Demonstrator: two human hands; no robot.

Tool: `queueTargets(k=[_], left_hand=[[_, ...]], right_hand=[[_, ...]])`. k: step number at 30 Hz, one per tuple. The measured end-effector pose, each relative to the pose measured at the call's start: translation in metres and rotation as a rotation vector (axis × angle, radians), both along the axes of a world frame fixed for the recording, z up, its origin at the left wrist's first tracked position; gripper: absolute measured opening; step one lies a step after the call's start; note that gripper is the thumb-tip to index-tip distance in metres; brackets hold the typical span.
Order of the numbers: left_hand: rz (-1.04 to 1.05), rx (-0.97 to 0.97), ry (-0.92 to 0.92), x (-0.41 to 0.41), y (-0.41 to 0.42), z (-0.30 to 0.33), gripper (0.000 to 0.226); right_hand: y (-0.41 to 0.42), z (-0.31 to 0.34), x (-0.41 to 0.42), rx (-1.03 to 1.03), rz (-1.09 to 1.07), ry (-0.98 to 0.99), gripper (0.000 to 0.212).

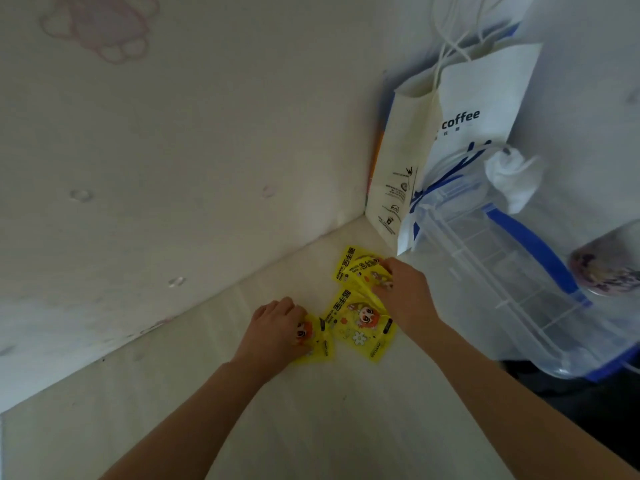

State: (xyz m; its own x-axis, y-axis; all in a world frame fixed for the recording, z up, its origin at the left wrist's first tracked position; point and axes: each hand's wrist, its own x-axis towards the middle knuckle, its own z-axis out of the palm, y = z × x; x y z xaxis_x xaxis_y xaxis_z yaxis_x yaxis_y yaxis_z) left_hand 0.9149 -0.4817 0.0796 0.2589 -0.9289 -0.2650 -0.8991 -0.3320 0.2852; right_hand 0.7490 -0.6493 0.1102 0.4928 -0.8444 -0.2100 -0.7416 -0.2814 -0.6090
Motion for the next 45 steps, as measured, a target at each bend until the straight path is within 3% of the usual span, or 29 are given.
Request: queueTargets(k=[4, 12, 16, 20, 26, 31, 35, 40, 45], left_hand=[[0.012, 0.052, -0.026, 0.014, -0.015, 0.012, 0.045], [0.111, -0.096, 0.091, 0.022, -0.091, 0.039, 0.043], [0.024, -0.086, 0.122, 0.009, -0.132, 0.037, 0.046], [-0.183, 0.002, -0.055, -0.008, -0.154, 0.023, 0.042], [-0.238, 0.028, -0.052, -0.012, -0.163, 0.007, 0.064], [-0.212, 0.101, -0.029, -0.011, -0.161, 0.007, 0.064], [-0.192, 0.08, -0.077, -0.012, -0.149, 0.01, 0.057], [0.017, -0.017, -0.072, -0.004, -0.121, 0.007, 0.047], [0.576, -0.213, 0.284, -0.012, -0.055, 0.009, 0.04]], right_hand=[[0.017, 0.013, -0.021, 0.057, 0.004, -0.097, 0.008], [0.031, 0.018, -0.032, 0.212, 0.116, 0.018, 0.012], [0.038, 0.007, -0.028, 0.198, 0.189, 0.136, 0.007], [0.044, -0.007, -0.03, 0.171, 0.149, 0.154, 0.034], [0.053, -0.015, -0.026, 0.139, 0.125, 0.158, 0.049], [0.061, -0.019, -0.017, 0.146, 0.103, 0.164, 0.042], [0.062, -0.021, -0.019, 0.187, 0.084, 0.15, 0.049], [0.066, -0.018, -0.034, 0.188, 0.076, 0.154, 0.052], [0.076, -0.004, -0.052, 0.173, -0.015, 0.124, 0.041]])
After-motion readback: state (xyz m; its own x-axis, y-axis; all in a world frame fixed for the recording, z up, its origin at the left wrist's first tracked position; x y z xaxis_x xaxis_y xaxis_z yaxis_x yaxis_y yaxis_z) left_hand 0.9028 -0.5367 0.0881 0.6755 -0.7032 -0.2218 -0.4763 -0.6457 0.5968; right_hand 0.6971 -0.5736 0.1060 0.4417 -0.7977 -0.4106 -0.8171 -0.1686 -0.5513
